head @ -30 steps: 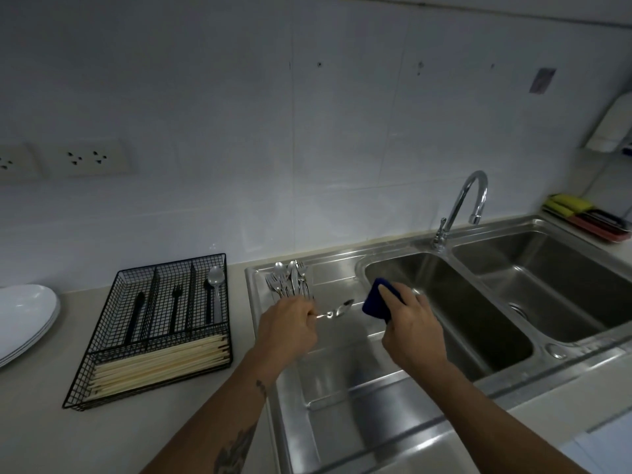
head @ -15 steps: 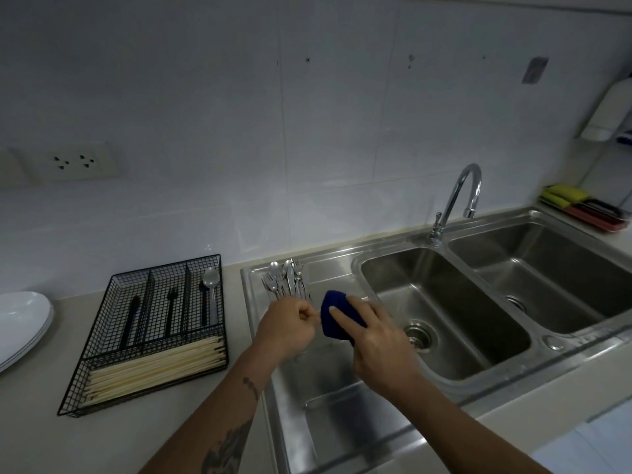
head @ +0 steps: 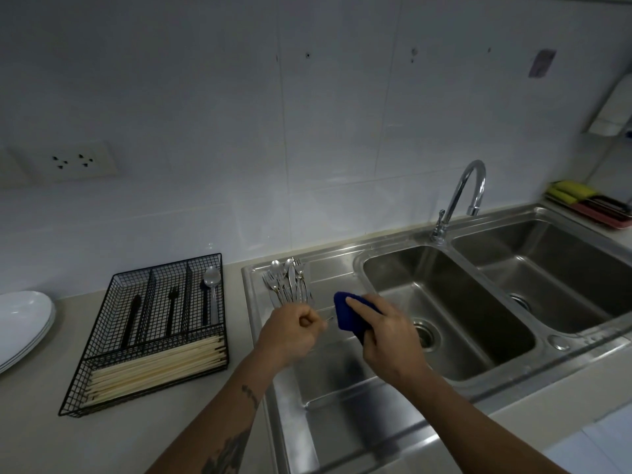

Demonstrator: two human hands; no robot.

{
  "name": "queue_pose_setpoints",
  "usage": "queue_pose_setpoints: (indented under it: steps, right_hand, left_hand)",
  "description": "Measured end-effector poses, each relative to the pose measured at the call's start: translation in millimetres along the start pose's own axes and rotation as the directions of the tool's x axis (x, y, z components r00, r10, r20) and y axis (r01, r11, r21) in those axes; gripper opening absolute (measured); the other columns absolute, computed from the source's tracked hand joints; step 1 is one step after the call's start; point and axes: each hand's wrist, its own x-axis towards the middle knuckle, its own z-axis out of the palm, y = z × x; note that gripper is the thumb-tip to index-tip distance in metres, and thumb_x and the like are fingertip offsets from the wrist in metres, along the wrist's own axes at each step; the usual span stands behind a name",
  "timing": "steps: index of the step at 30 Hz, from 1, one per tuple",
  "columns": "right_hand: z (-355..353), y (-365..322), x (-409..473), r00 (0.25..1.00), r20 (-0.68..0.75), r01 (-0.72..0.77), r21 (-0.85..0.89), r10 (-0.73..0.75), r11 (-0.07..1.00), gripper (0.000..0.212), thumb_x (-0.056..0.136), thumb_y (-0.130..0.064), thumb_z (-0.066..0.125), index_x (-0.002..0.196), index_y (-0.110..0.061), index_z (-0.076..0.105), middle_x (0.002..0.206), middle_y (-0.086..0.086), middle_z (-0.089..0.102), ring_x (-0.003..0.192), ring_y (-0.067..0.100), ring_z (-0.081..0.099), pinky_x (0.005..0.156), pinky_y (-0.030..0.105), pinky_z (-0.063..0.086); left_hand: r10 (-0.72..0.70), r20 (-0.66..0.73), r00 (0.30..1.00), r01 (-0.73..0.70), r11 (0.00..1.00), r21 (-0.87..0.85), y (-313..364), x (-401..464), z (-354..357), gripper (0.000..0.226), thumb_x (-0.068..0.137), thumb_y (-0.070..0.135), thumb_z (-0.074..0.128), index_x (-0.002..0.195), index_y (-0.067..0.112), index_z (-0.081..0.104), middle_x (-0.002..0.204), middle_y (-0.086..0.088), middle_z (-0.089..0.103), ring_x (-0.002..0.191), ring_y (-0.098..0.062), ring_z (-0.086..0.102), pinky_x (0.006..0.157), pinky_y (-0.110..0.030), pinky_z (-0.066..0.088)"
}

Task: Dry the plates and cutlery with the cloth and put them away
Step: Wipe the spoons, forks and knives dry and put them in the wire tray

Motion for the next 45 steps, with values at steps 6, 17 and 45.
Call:
queue_pose_setpoints:
  steps: [6,17,45]
  right_hand:
    - [-2.6,0.4,-5.8,0.999,0.008,0.034,0.078,-0.034,0.996,0.058,0.078,-0.006,0.059,0.133,-0.020,0.054,0.130,-0.001,0.055,0.109,0.017,0.055,0.091,0.034,0.051]
    - [-29.0,0.0,0.1,0.993,-0.093,-0.081,-0.118,0.070,0.990,0.065,0.070,-0.007,0.076,0.131,-0.016,0.056,0.128,0.004,0.058,0.100,0.028,0.060,0.072,0.039,0.058]
    - [-4.7,-24.7,-10.4,0.995,0.088,0.067,-0.232,-0.048,0.970,0.072,0.067,-0.015,0.075,0.132,-0.027,0.048,0.127,0.004,0.053,0.105,0.027,0.052,0.075,0.040,0.055]
  left_hand:
    - [-0.064,0.128,0.990,0.082,0.988,-0.134,13.7,5.5,2.7,0.010,0.094,0.020,0.064,0.086,0.021,0.070,0.082,-0.008,0.070,0.074,-0.014,0.062,0.074,-0.031,0.053]
    - [-0.350,-0.178,0.920,0.275,0.898,-0.342,18.1,18.8,16.2,0.010,0.083,0.013,0.069,0.075,0.017,0.065,0.073,-0.001,0.068,0.068,-0.016,0.062,0.060,-0.026,0.049]
    - [-0.543,0.207,0.814,0.390,0.245,-0.888,23.7,-0.1,0.3,0.011,0.083,-0.006,0.052,0.086,-0.001,0.060,0.071,-0.013,0.060,0.065,-0.023,0.061,0.057,-0.028,0.056]
